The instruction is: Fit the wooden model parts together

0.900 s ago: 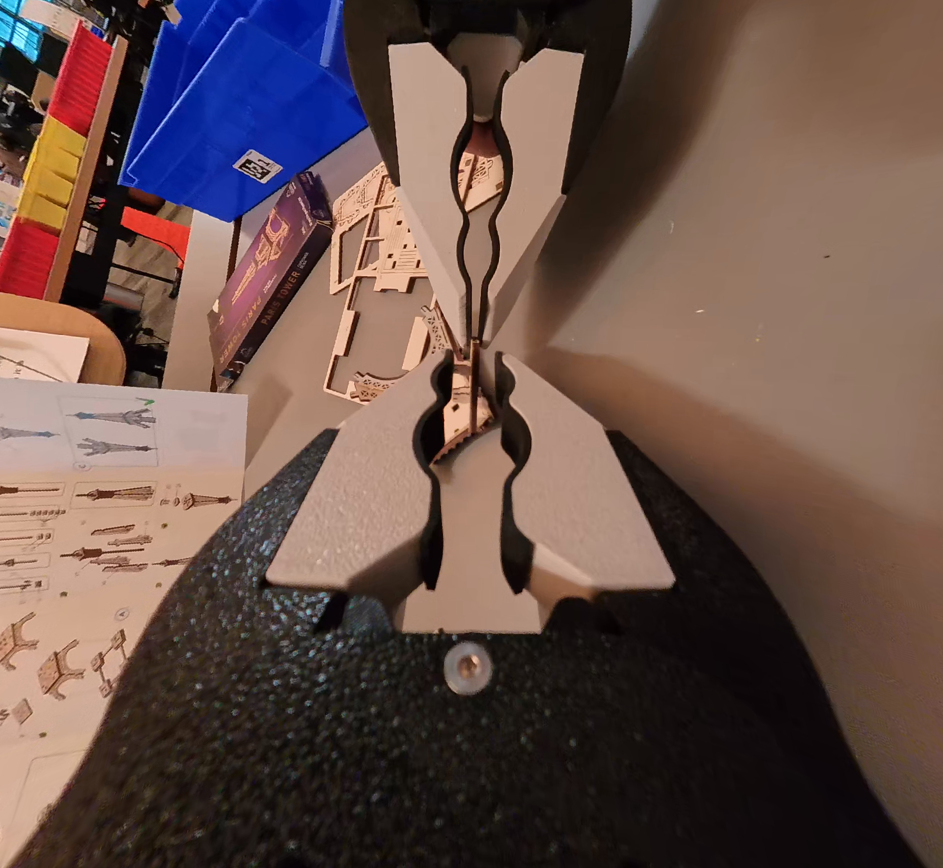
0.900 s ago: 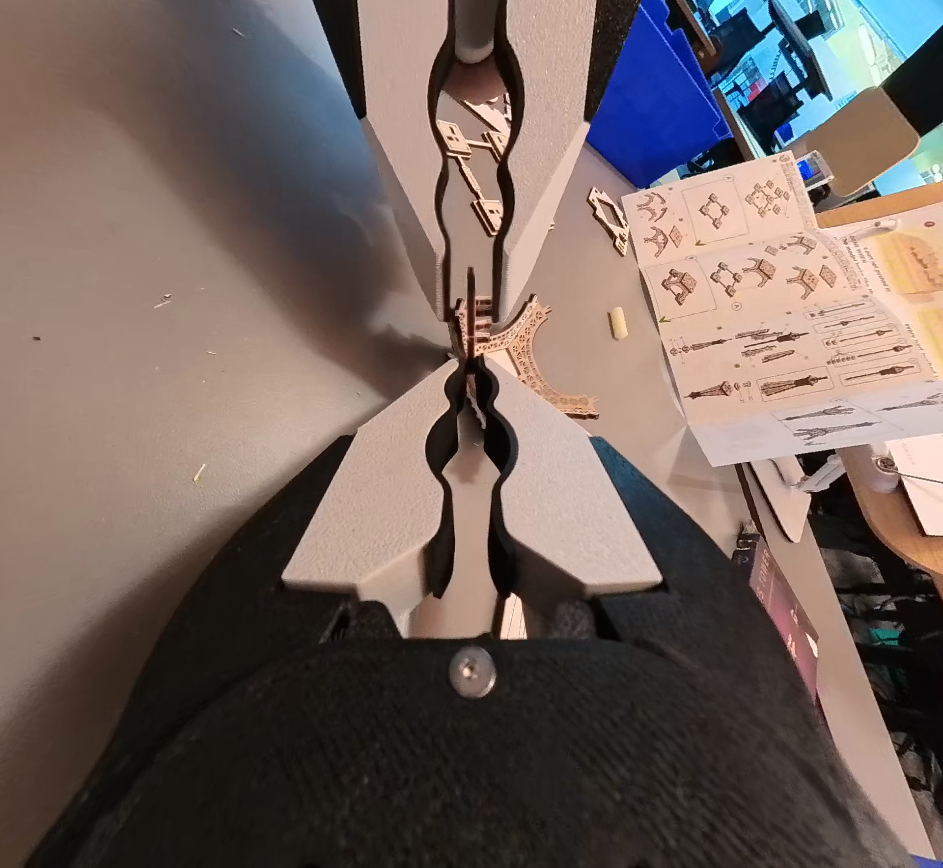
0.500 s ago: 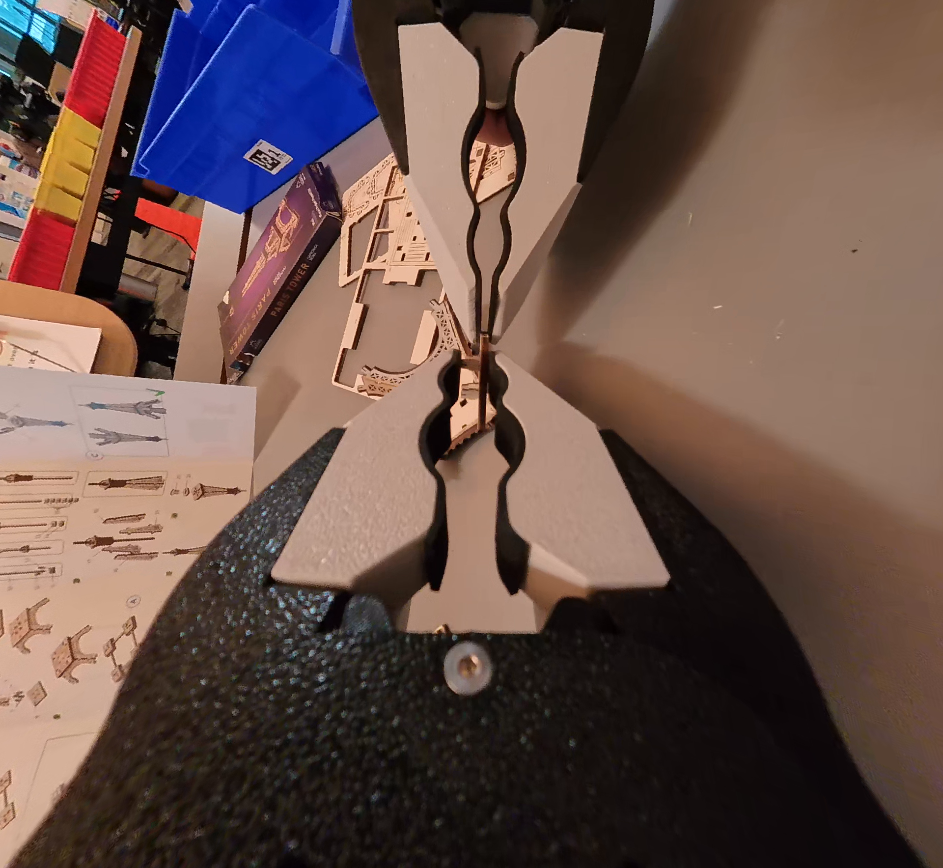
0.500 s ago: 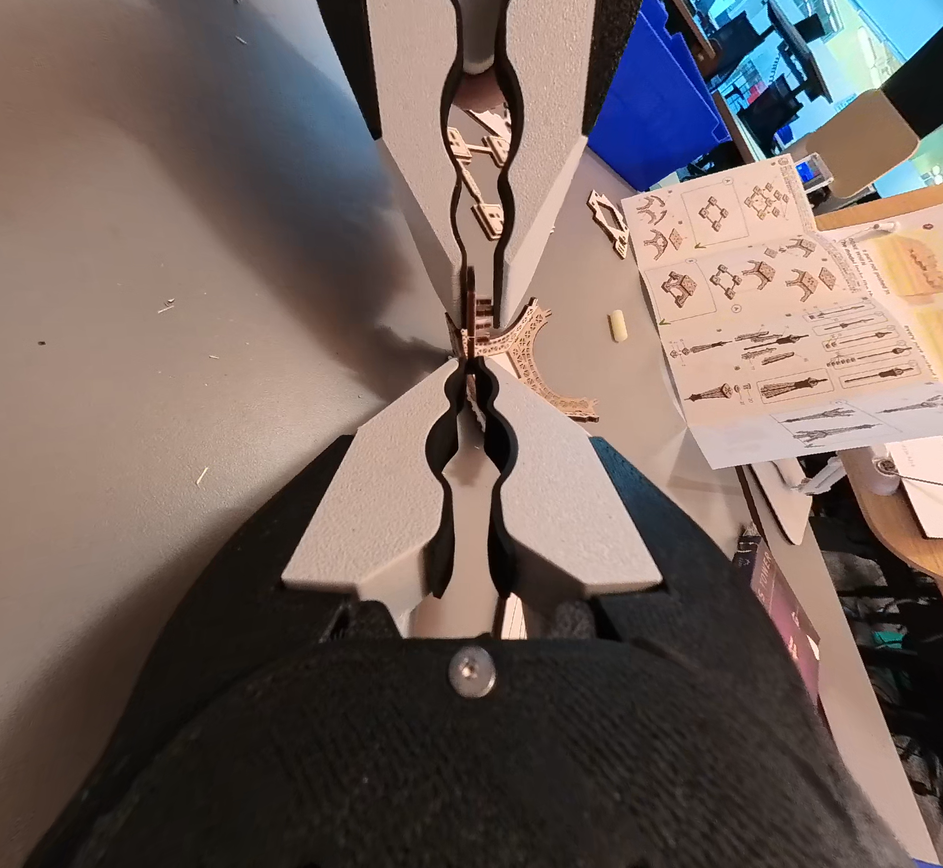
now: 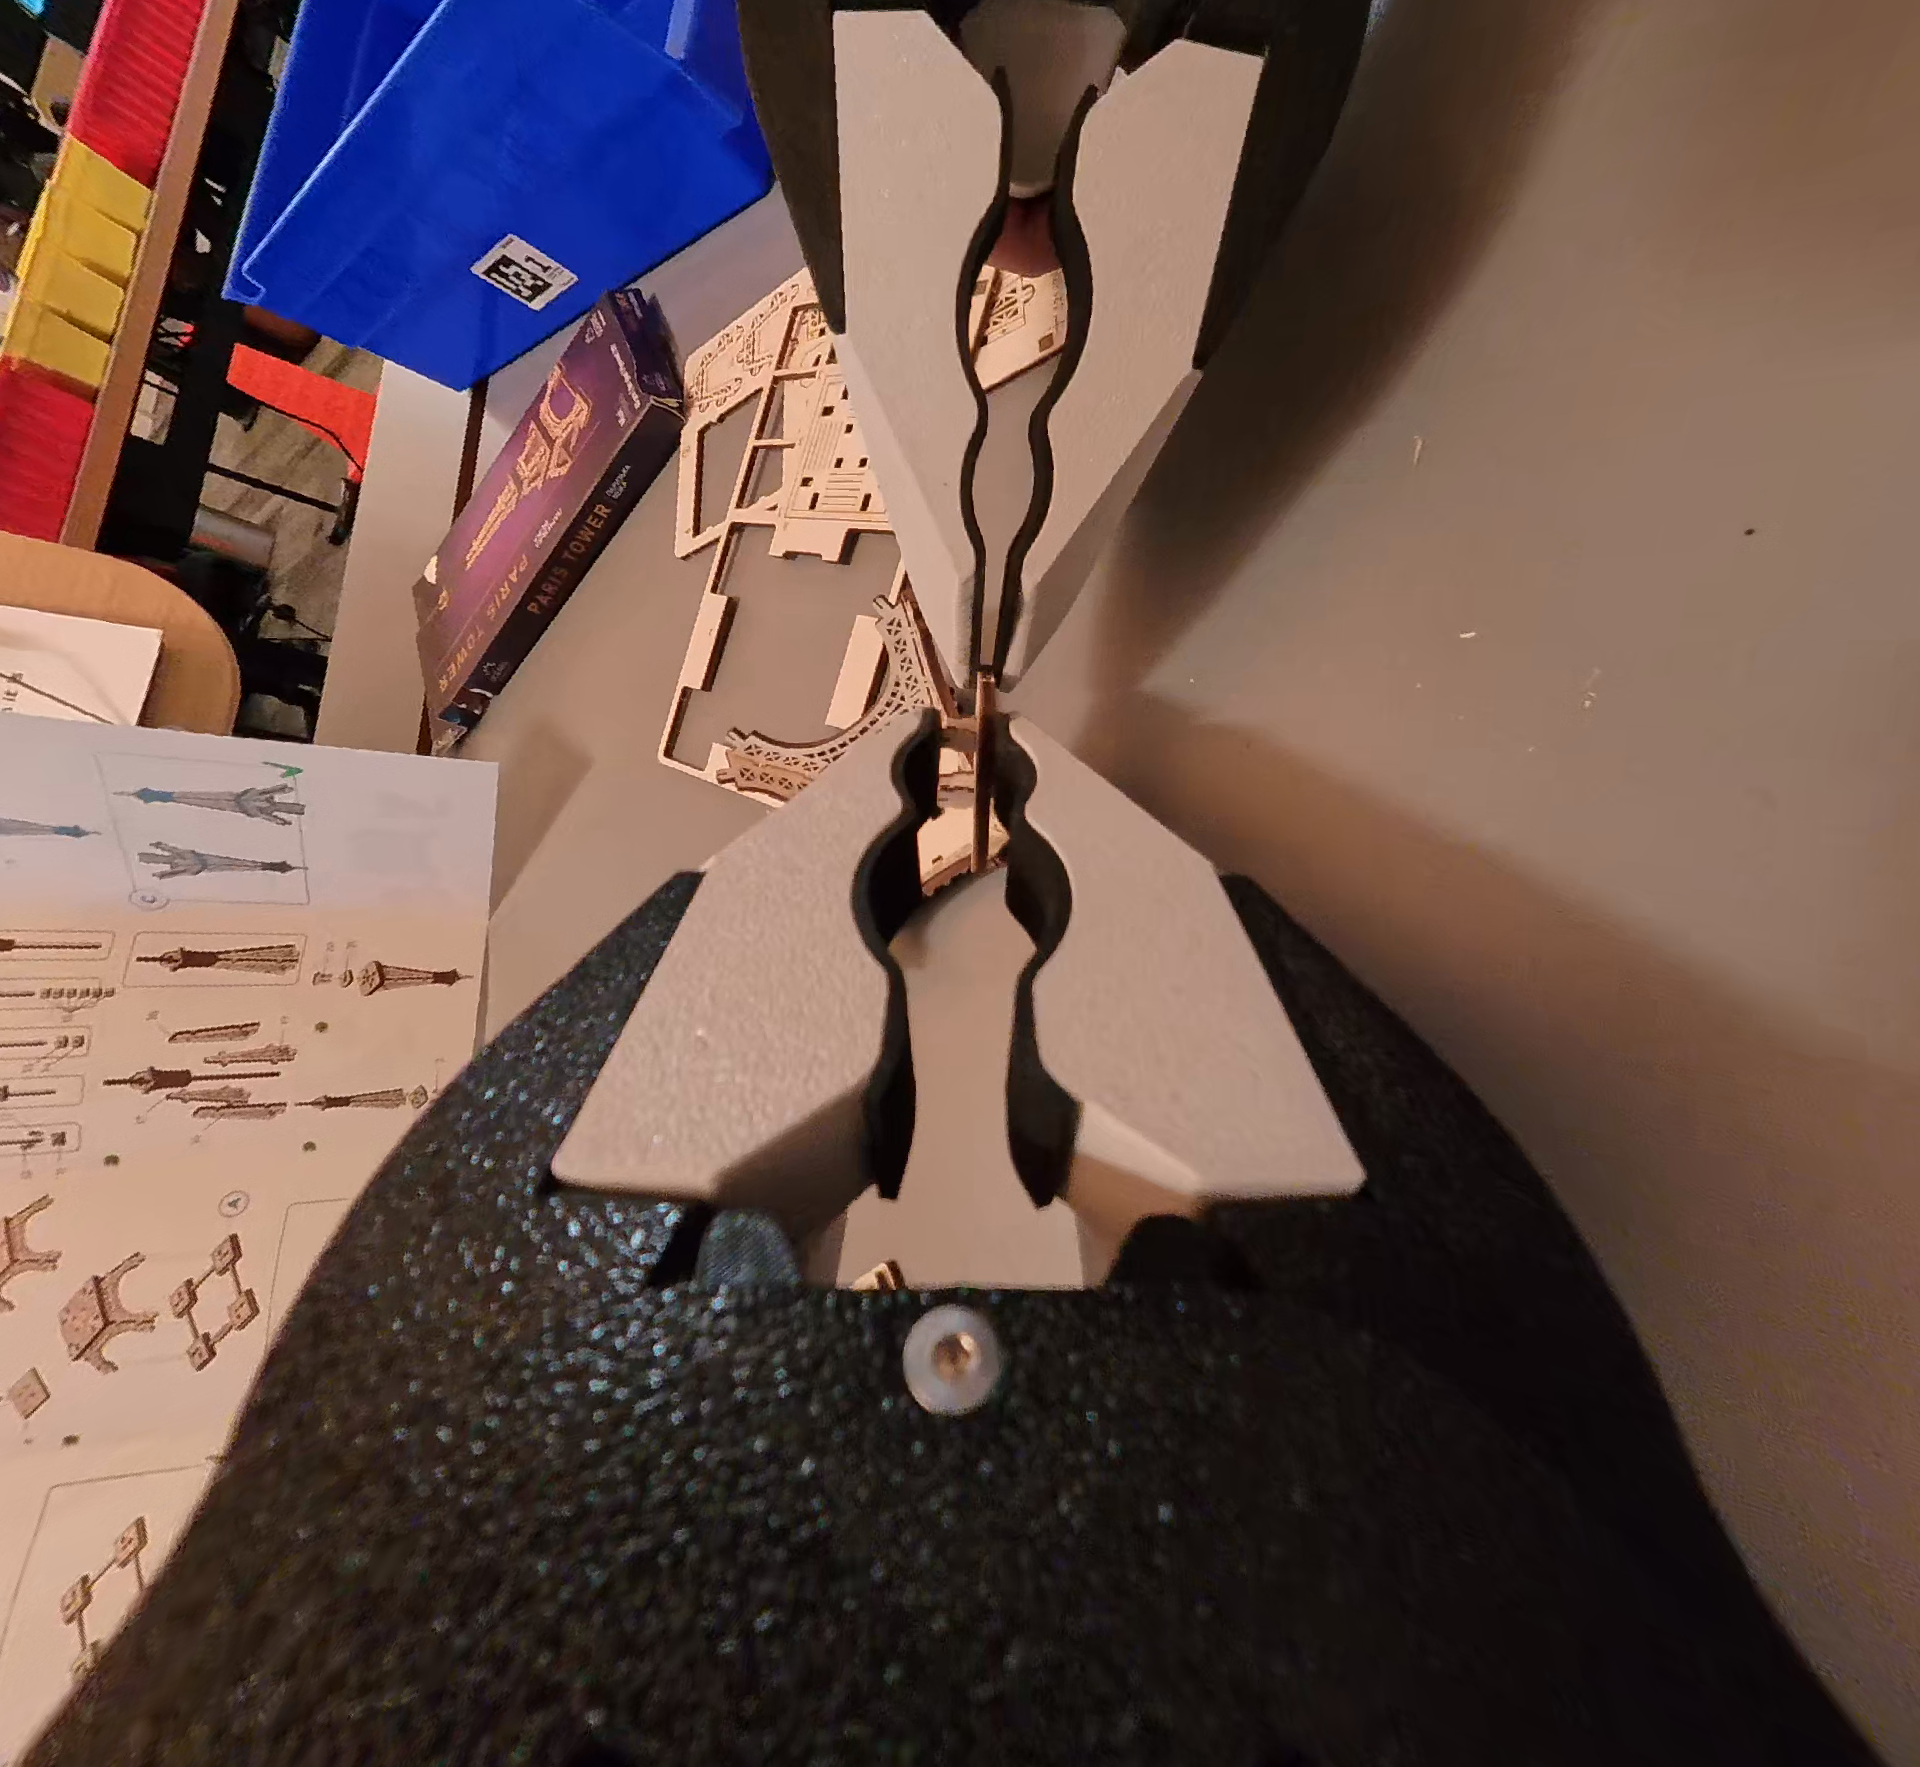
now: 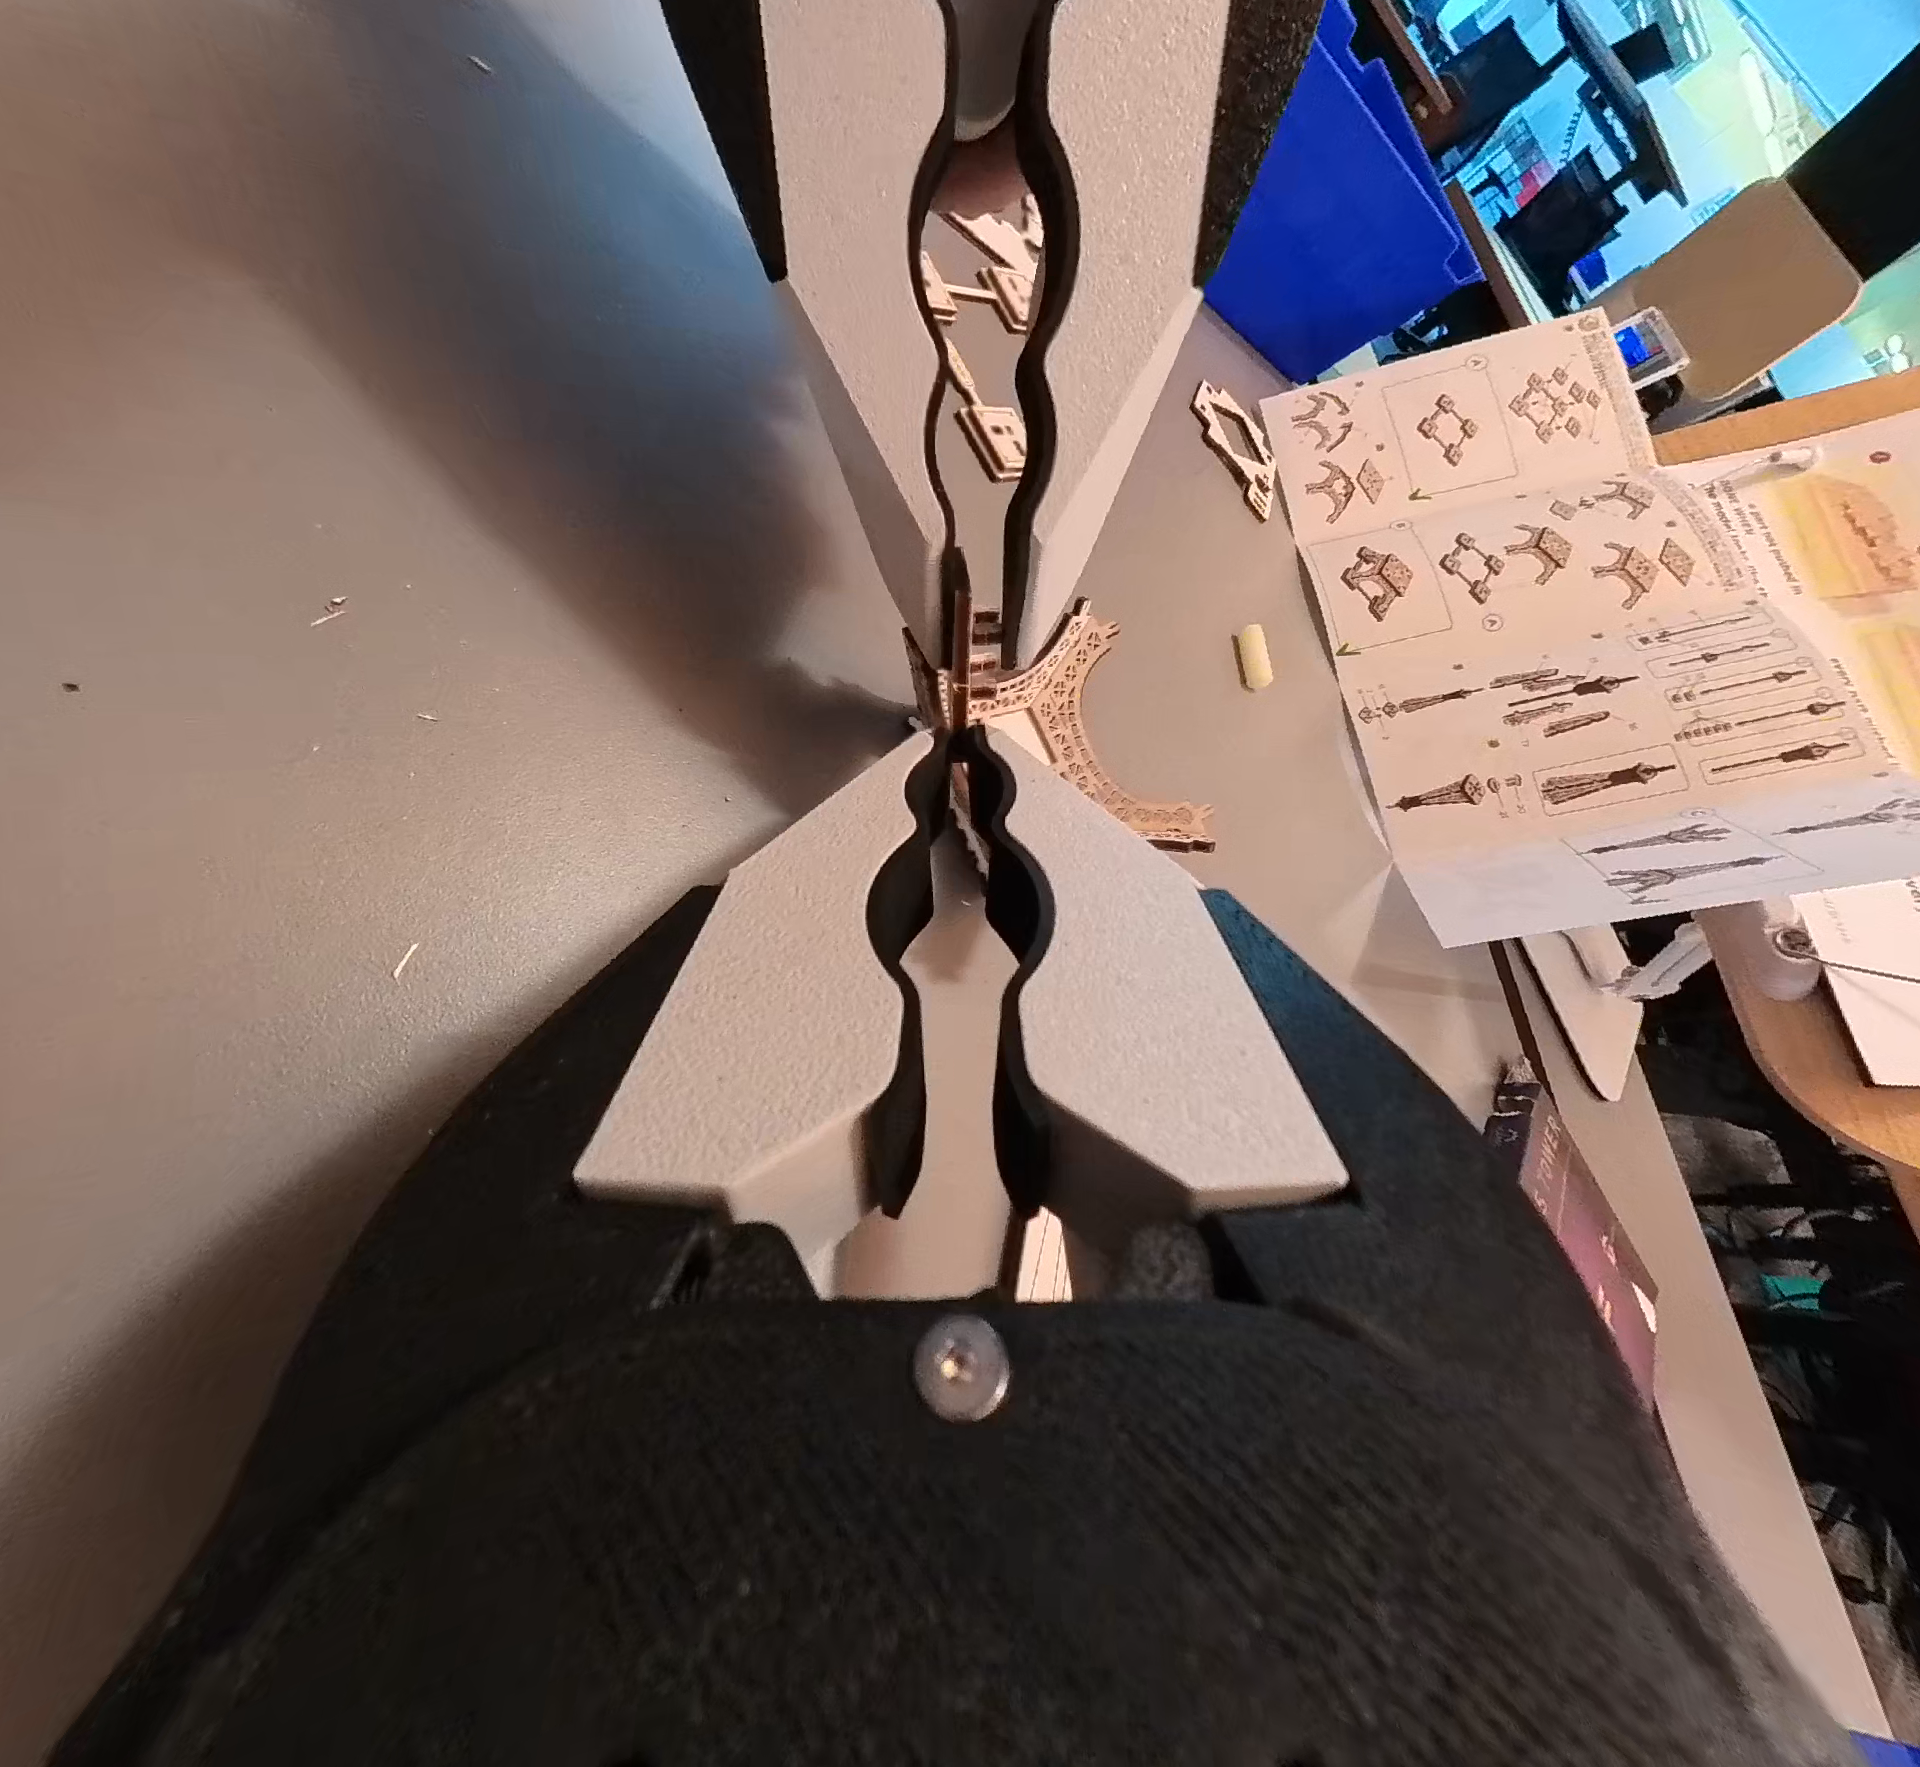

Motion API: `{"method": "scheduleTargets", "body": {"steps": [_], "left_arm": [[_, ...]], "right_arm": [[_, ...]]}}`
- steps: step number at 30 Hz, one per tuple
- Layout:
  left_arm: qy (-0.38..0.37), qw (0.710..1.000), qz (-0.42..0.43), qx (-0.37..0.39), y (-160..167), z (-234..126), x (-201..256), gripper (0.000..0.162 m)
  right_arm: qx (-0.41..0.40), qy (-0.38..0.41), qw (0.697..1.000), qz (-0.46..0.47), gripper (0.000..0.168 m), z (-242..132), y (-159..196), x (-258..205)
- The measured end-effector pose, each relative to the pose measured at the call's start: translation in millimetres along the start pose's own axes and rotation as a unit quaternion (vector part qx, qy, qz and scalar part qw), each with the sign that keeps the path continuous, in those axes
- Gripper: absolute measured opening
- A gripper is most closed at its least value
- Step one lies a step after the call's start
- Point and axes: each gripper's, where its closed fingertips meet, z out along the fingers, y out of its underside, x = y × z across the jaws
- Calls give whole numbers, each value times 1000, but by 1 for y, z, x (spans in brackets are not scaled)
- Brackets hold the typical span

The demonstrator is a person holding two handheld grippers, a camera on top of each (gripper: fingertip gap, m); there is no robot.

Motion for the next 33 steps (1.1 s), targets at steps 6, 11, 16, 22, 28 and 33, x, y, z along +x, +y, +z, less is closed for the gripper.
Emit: {"method": "scheduleTargets", "body": {"steps": [6, 11, 16, 22, 28, 33], "left_arm": [[6, 1000, -6, 1, 0, -1, 0, 7], [8, 1000, -4, 3, 0, -1, 1, 7], [15, 1000, 0, 1, 1, -2, 3, 7], [12, 1000, 9, 1, 1, -3, 2, 7], [7, 1000, 7, 6, -1, -4, 0, 7], [-1, 1000, -7, 16, -4, -6, -4, 7]], "right_arm": [[3, -1, 1000, 1, 0, 0, -1, 0], [3, -2, 1000, 0, 0, -1, -1, -1], [3, -6, 1000, 0, 0, 0, -2, -3], [5, -4, 1000, 1, 0, 0, -3, -3], [9, 6, 1000, -3, 0, -1, -5, 1], [22, 10, 1000, 12, 0, -3, -8, 4]]}}
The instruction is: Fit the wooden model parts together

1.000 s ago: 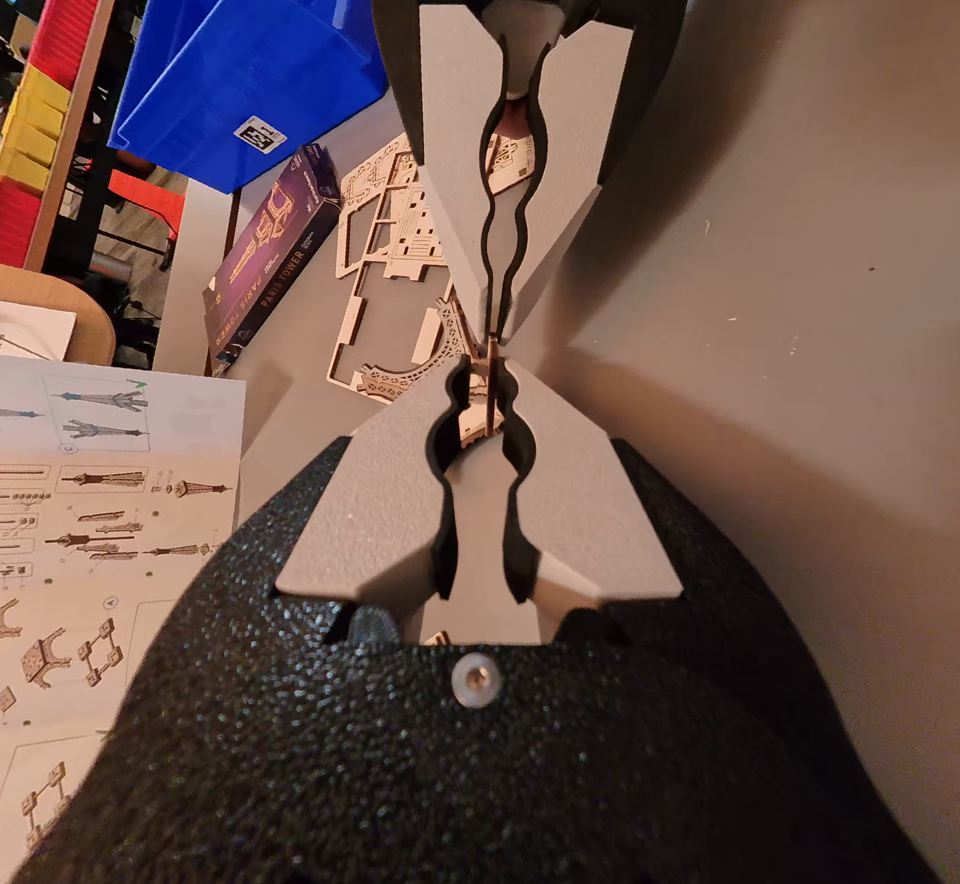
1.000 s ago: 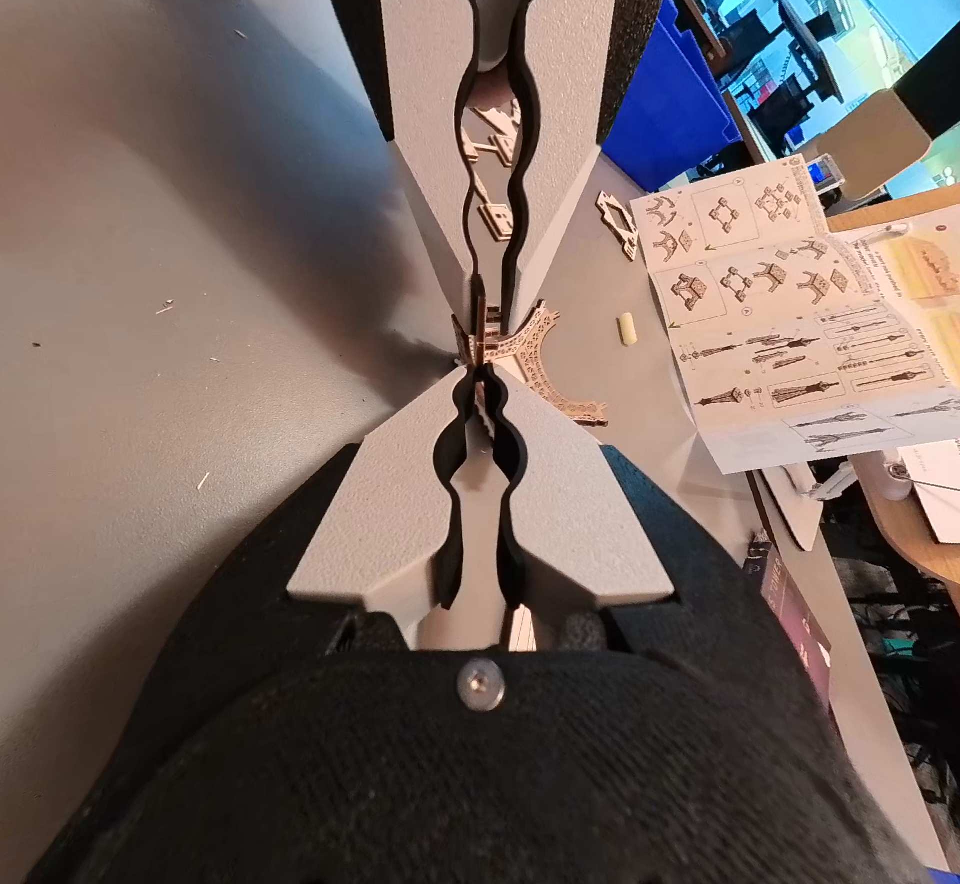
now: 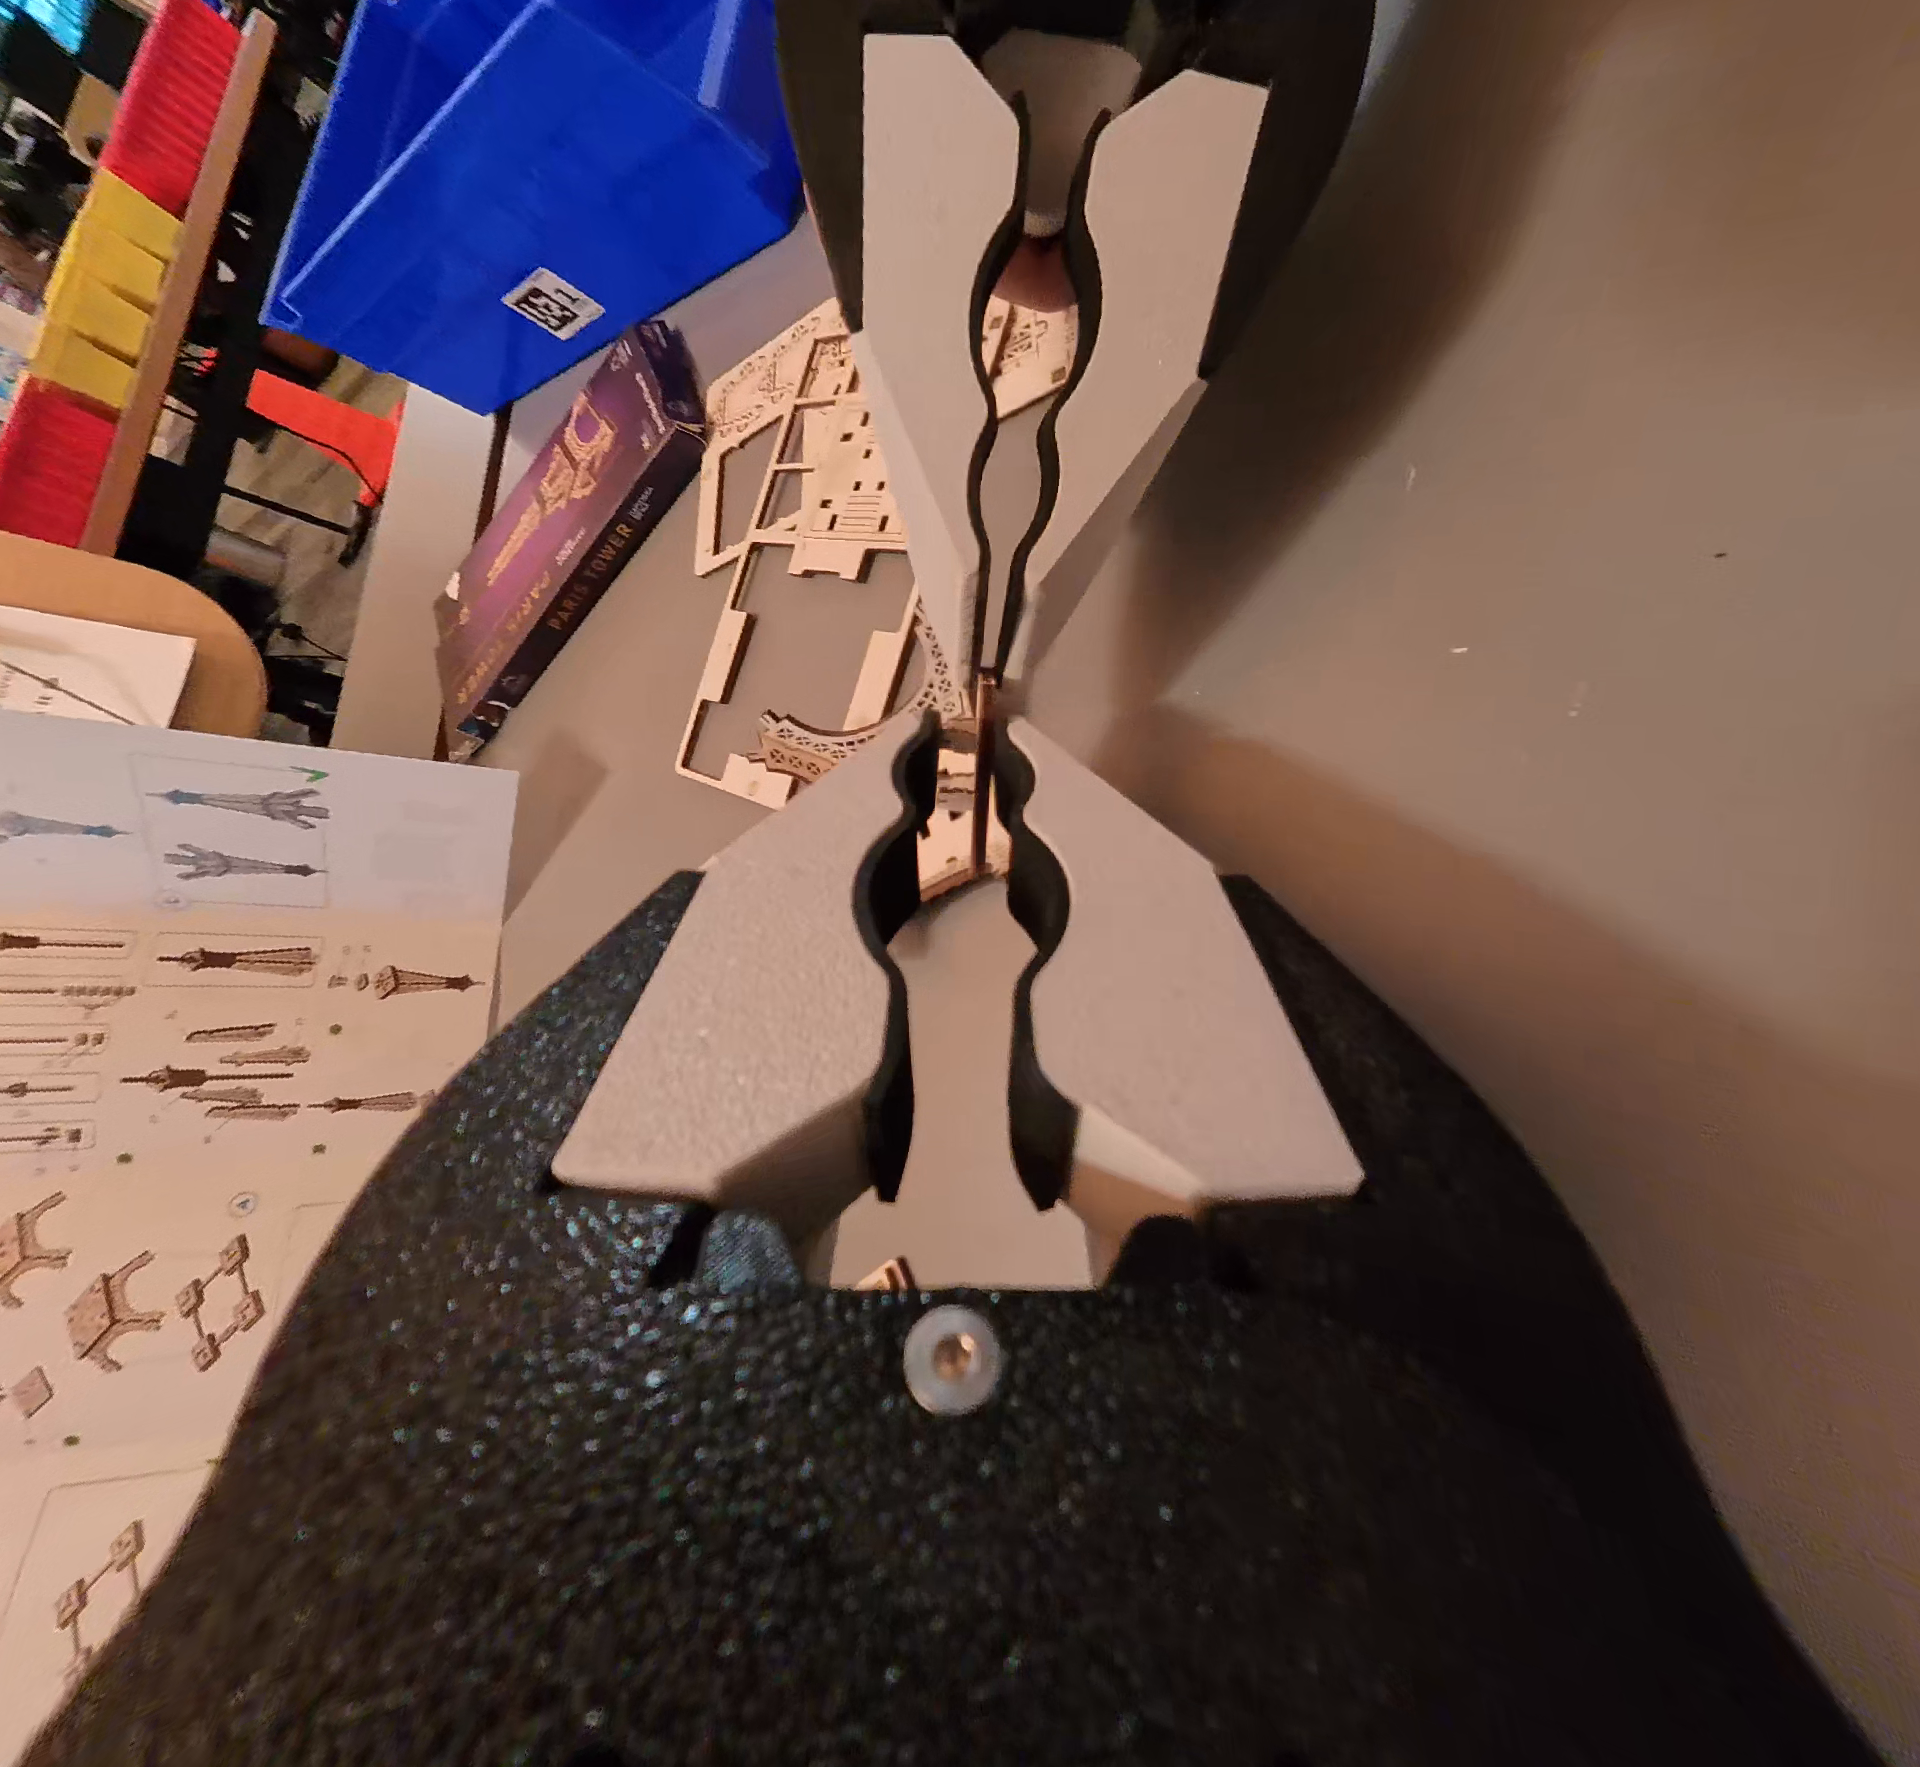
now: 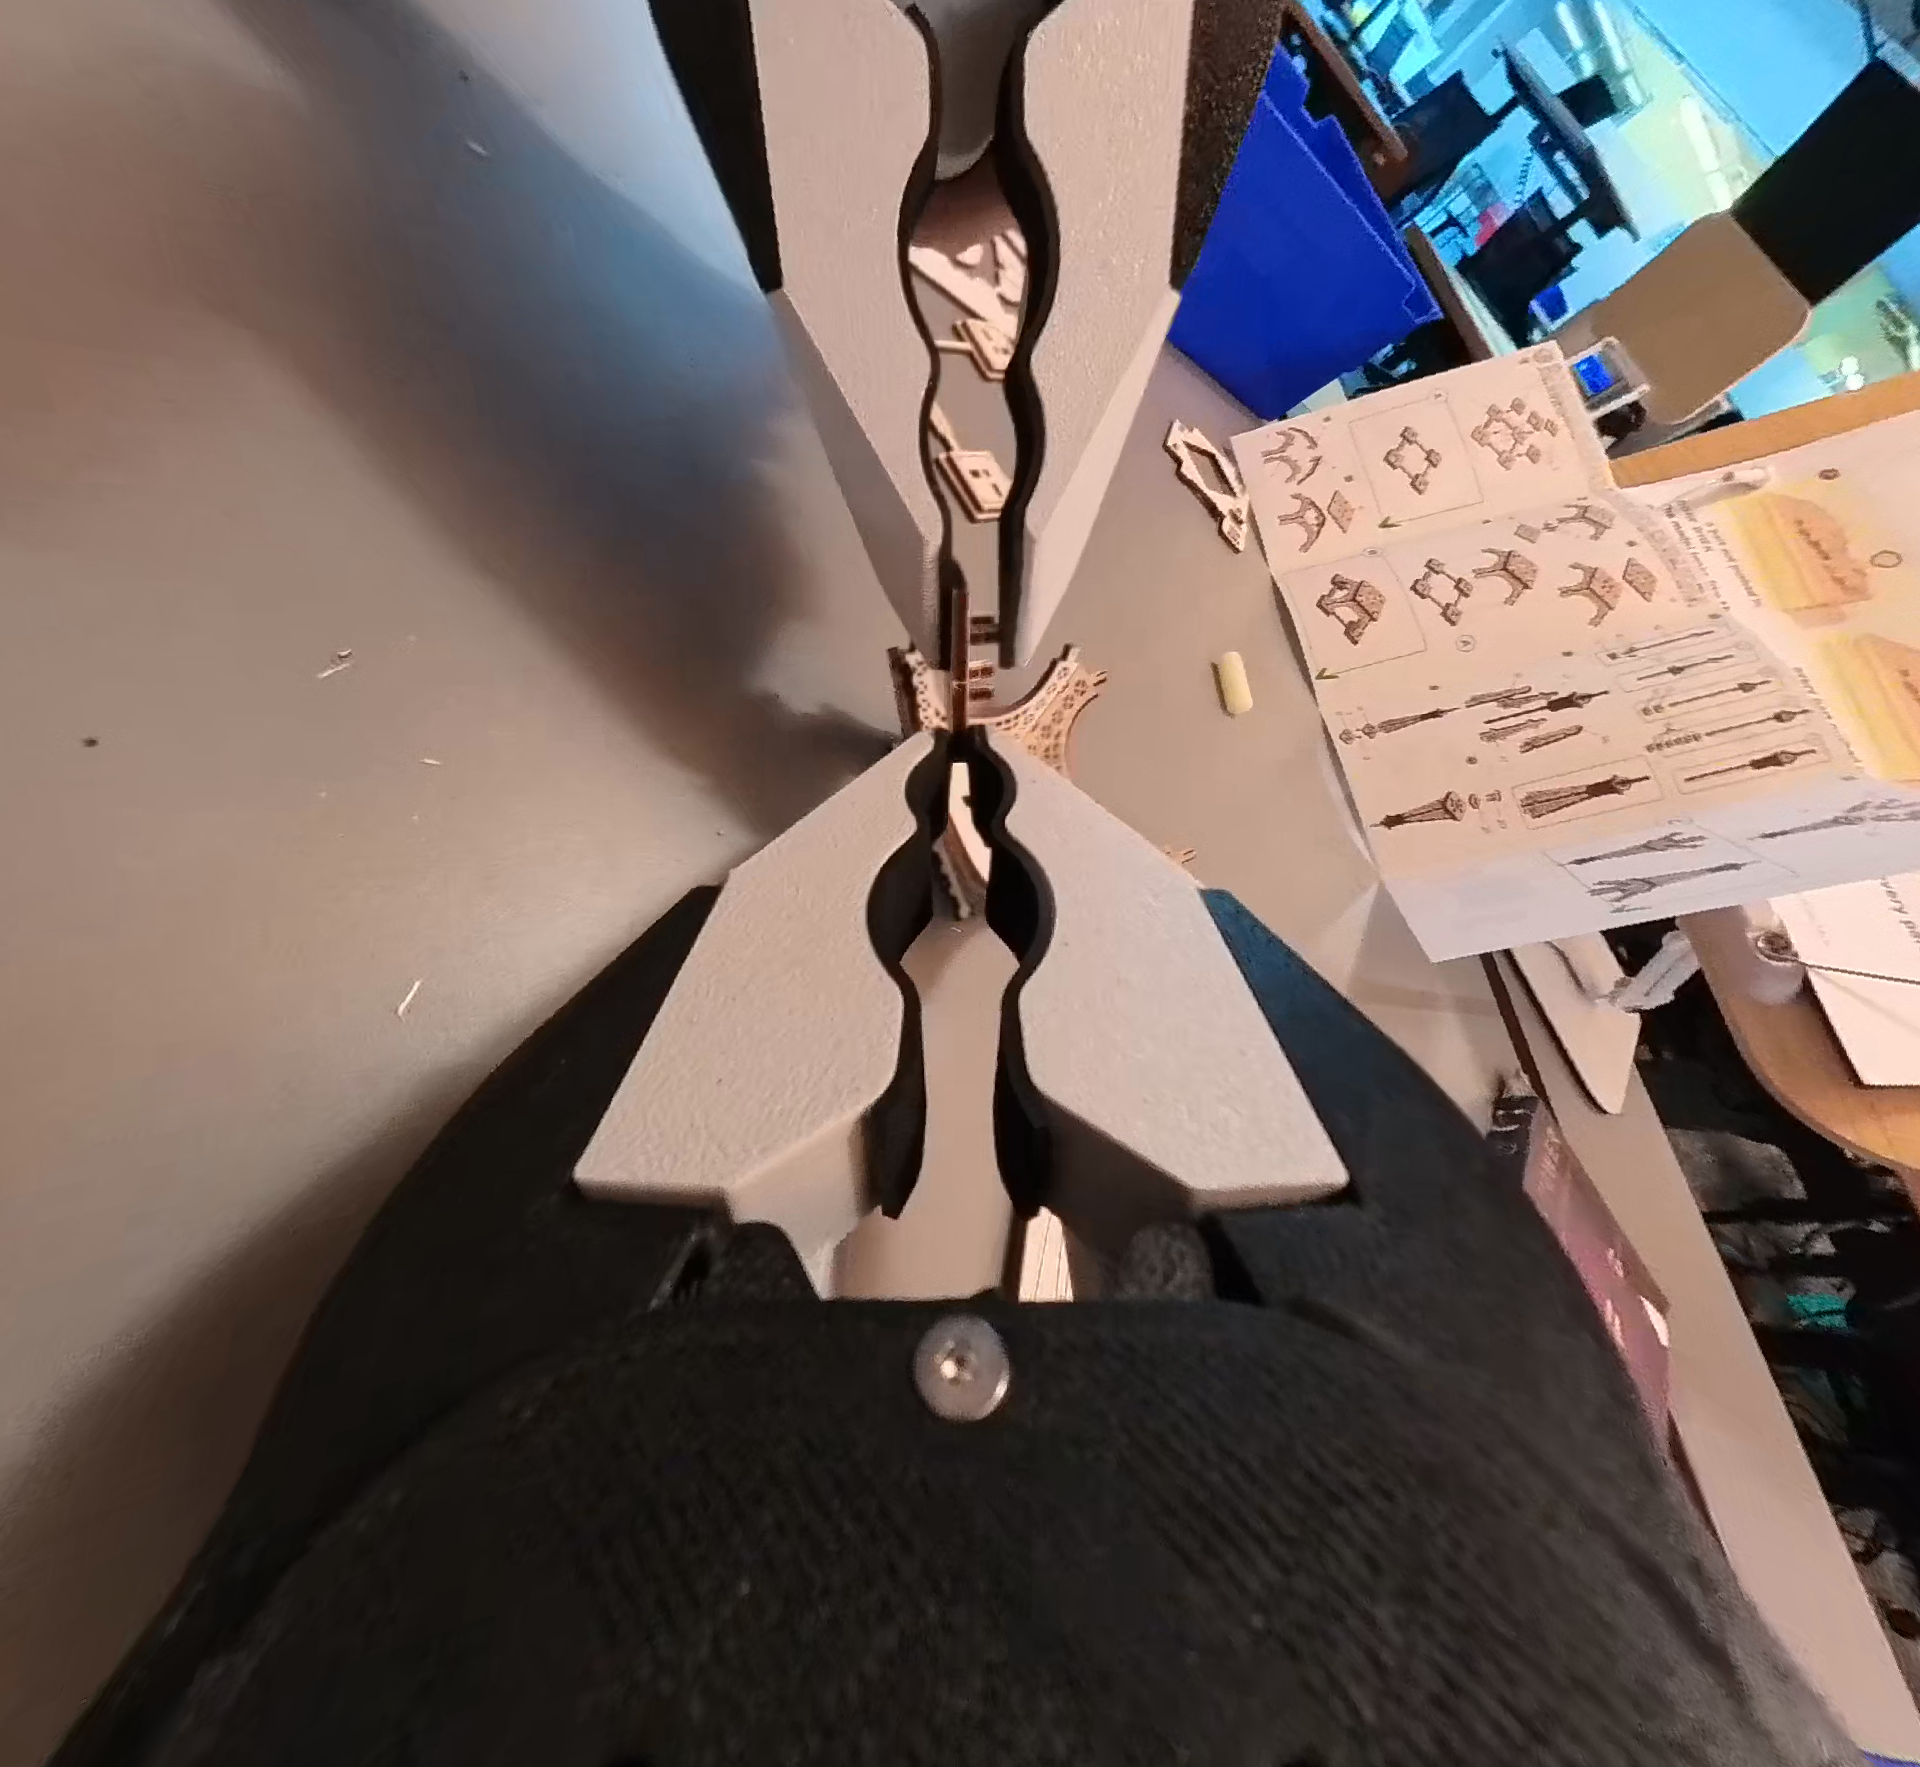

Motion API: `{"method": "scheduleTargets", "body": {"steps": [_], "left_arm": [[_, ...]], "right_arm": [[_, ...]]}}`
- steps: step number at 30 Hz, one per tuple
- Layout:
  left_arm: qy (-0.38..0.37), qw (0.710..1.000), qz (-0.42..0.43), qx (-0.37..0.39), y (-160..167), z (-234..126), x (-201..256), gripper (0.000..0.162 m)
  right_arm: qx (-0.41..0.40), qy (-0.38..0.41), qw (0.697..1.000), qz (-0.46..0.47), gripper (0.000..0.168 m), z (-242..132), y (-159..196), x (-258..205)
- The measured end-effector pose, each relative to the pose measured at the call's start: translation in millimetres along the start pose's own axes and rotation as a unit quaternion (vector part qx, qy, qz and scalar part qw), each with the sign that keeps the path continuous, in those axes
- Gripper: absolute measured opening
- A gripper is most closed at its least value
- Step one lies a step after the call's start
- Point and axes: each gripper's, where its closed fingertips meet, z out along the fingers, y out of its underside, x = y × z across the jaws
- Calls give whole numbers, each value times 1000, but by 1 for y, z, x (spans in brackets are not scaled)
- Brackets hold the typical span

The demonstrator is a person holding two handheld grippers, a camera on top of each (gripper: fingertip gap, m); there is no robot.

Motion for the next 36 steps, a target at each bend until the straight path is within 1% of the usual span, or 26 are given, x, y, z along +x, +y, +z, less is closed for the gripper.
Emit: {"method": "scheduleTargets", "body": {"steps": [13, 22, 32, 36], "left_arm": [[-26, 999, 5, 19, -8, -3, -6, 10], [-35, 999, 24, 30, -14, -8, -7, 9], [-33, 998, 54, 16, -14, -9, -5, 7], [-33, 998, 51, 13, -14, -9, -5, 7]], "right_arm": [[54, -5, 998, 45, 0, -5, -11, 3], [79, -12, 995, 53, 0, -9, -15, 5], [85, -16, 995, 53, 0, -10, -16, 4], [85, -14, 995, 54, 0, -10, -16, 5]]}}
